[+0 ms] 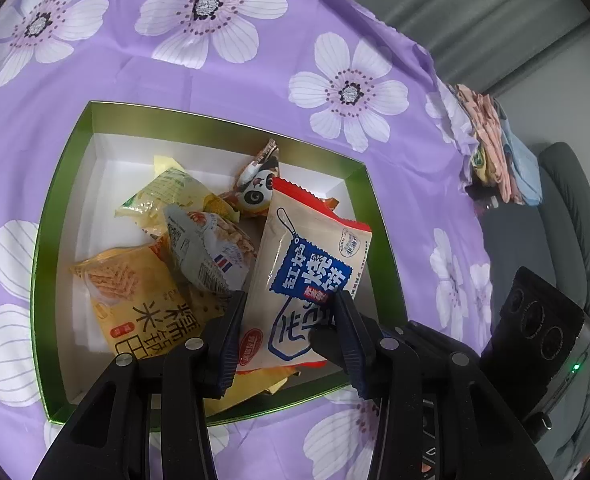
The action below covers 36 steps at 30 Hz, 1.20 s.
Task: Organize snacks
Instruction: 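Lower the white-and-blue packet with the left tool into the box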
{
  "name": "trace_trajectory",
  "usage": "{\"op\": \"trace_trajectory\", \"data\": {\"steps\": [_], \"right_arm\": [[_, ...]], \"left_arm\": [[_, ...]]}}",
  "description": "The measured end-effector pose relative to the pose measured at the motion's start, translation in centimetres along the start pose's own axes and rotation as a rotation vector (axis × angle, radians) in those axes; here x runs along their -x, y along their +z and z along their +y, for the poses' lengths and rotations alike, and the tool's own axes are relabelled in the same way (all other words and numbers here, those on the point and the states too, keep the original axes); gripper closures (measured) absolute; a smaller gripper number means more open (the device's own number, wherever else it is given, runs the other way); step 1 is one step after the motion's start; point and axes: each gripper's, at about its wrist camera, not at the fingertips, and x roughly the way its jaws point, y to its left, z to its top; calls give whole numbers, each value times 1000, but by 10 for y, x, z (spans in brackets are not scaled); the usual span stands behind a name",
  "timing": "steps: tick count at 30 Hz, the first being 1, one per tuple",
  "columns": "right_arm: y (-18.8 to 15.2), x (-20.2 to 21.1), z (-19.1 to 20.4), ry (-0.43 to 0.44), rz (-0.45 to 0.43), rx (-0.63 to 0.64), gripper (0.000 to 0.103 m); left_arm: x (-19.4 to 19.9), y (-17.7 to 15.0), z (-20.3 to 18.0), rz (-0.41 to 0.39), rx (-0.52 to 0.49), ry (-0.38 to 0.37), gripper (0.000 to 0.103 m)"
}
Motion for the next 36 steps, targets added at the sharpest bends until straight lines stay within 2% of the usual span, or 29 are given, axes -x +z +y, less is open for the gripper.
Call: {"op": "trace_trajectory", "data": {"steps": [19, 36], "right_arm": [[4, -12, 2, -56, 47, 17, 83], [3, -15, 1, -70, 64, 20, 83]], "left_arm": [[-9, 3, 2, 20, 12, 35, 59], [-14, 1, 0, 27, -1, 78, 59]]}}
